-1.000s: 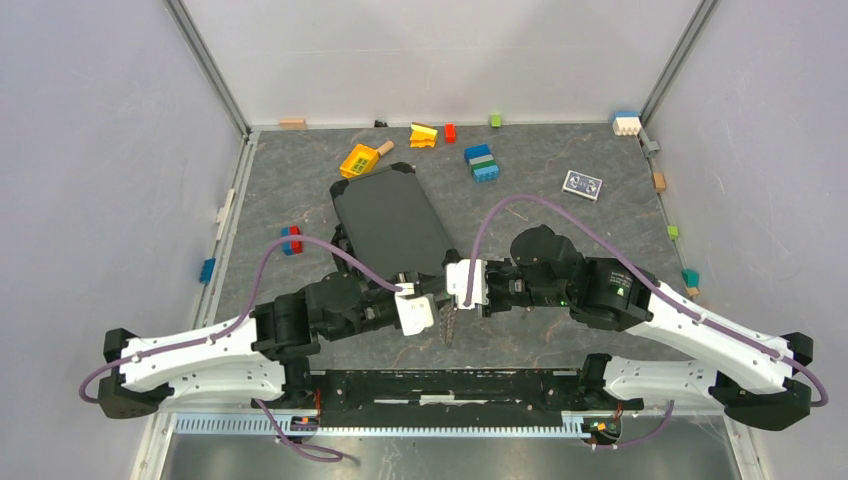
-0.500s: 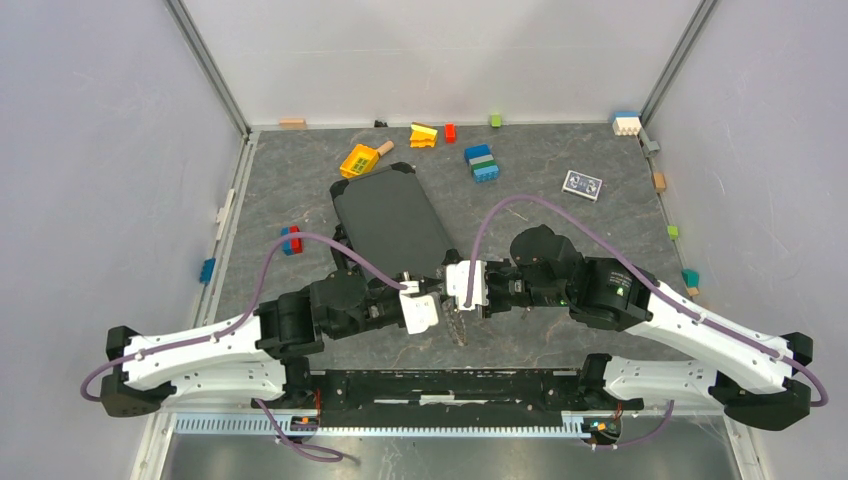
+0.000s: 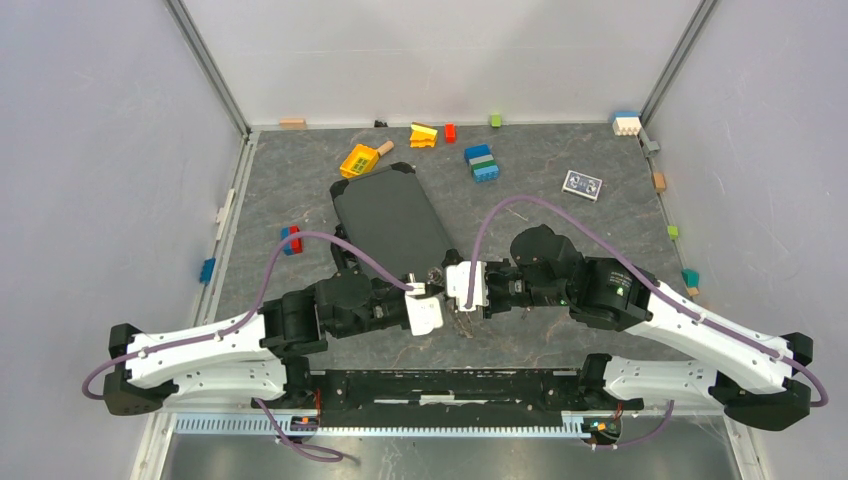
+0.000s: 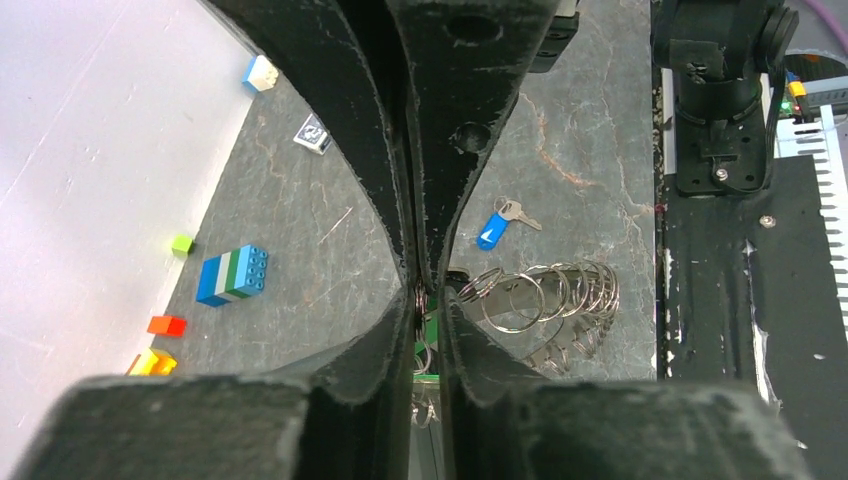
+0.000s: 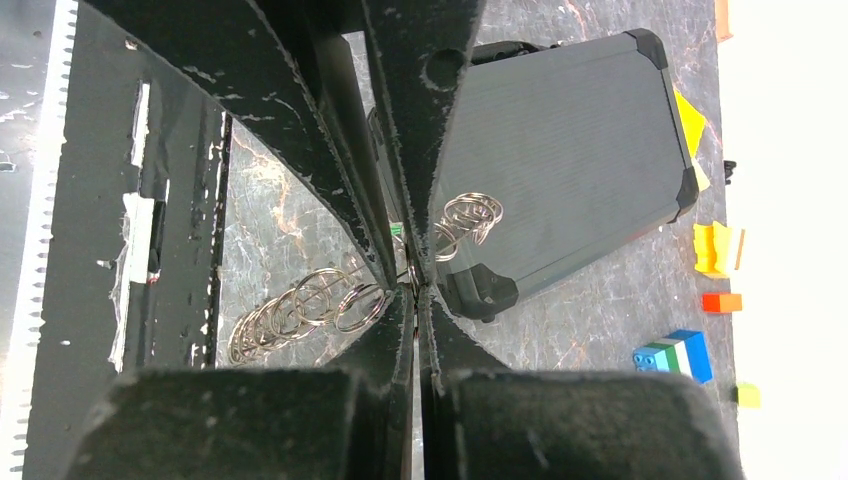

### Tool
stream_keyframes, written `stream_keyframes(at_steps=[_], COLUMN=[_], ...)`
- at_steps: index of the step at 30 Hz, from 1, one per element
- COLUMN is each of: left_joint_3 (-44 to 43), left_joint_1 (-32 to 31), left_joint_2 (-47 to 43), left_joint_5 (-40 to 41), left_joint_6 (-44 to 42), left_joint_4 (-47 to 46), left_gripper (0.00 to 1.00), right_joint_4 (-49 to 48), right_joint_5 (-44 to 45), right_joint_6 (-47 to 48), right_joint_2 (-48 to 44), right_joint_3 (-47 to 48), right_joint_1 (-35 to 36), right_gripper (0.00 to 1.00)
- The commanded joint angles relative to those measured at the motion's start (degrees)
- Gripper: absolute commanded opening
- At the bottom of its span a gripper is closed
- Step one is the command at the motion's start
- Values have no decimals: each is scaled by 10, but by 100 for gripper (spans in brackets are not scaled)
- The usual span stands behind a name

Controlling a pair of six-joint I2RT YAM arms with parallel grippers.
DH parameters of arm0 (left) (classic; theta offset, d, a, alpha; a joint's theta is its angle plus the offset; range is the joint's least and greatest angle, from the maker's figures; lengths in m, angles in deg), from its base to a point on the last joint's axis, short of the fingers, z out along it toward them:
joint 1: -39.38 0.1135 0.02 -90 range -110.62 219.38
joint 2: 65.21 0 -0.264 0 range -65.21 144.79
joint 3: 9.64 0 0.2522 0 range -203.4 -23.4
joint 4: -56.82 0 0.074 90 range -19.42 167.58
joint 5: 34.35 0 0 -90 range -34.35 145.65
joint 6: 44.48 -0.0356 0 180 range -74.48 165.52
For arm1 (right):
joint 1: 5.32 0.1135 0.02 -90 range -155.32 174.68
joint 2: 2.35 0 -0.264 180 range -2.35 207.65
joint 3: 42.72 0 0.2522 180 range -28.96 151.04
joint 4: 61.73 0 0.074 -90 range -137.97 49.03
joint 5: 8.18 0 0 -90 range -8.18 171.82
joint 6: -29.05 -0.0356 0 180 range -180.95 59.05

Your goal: Remove the keys from the keyring

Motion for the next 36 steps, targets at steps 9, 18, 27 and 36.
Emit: stream_keyframes(at_steps=[9,18,27,36], left_joint_3=[-45,-28,64,151], left_joint_1=[-1,-1,-1,-1], left_joint_2=[15,-6,-98,-178], left_joint_5=[-13,-6,3,-36], left_joint_6=[-16,-24,2,30], left_joint_4=[33,37,-75,-200], left_gripper=[2,2,2,2], right_joint_4=[-46,-102,-275,-383], right_joint_5=[-12,-12,-21,-85], right_joint_6=[6,-3,-33,-82], right_joint_2=[-19,-49,-158,-189], right_joint_3=[-3,-33,-152,-250], right_joint_1=[2,2,2,1], right_gripper=[0,15,38,40])
